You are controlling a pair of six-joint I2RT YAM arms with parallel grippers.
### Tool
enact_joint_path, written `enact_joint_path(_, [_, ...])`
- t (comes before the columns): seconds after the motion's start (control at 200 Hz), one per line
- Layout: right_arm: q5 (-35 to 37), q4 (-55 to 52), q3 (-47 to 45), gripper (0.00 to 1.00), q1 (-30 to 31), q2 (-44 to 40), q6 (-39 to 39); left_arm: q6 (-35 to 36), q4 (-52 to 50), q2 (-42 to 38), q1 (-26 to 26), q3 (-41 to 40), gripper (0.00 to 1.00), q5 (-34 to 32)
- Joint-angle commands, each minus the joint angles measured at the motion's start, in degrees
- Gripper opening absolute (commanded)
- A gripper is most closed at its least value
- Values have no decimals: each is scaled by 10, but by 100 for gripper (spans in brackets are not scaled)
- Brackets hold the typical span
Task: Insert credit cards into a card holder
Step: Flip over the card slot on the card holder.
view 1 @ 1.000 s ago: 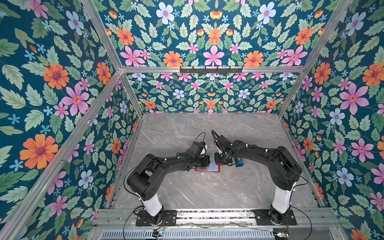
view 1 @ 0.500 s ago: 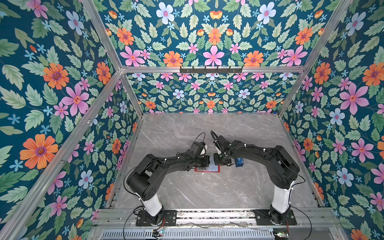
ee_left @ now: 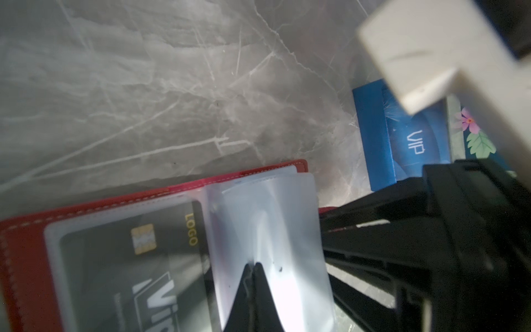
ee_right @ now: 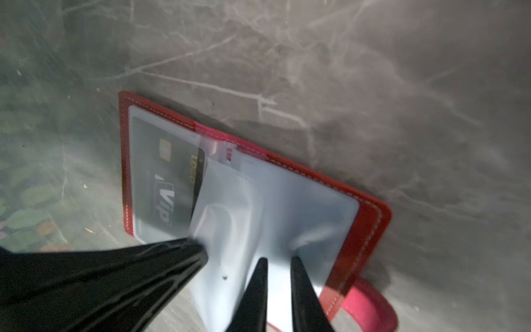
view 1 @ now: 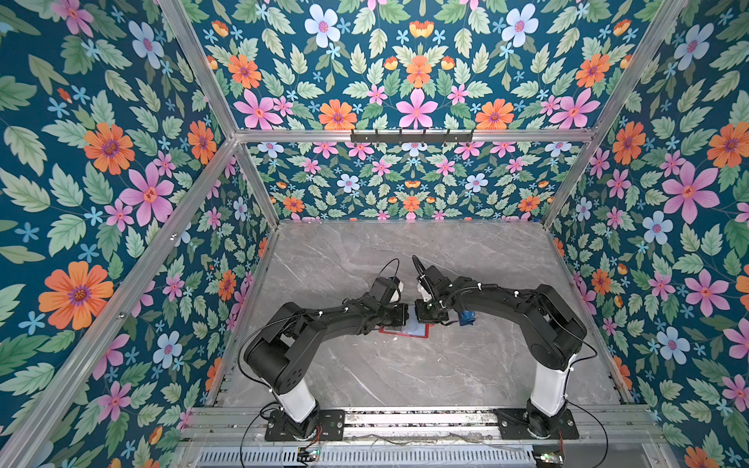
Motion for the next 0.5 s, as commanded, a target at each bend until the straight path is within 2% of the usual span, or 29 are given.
enact_joint_path(0.0, [-16, 29, -3, 20, 1, -14, 2, 4, 4, -14, 0, -4, 20, -23])
enact_joint_path(0.075, [-27, 40, -5, 26, 1, -18, -1, 4, 3, -36, 0, -13, 29, -49])
enact_joint_path(0.15, [-45, 55, -5, 33, 1, -19, -3, 5, -3, -61, -1, -23, 32, -82])
enact_joint_path(0.32, [-69, 65, 15, 41, 3, -1, -4, 5, -20, -119, 0, -45, 32, -150])
enact_joint_path(0.495, [-73, 48, 51, 41, 15, 28, -12, 9, -24, -171, 0, -71, 31, -188])
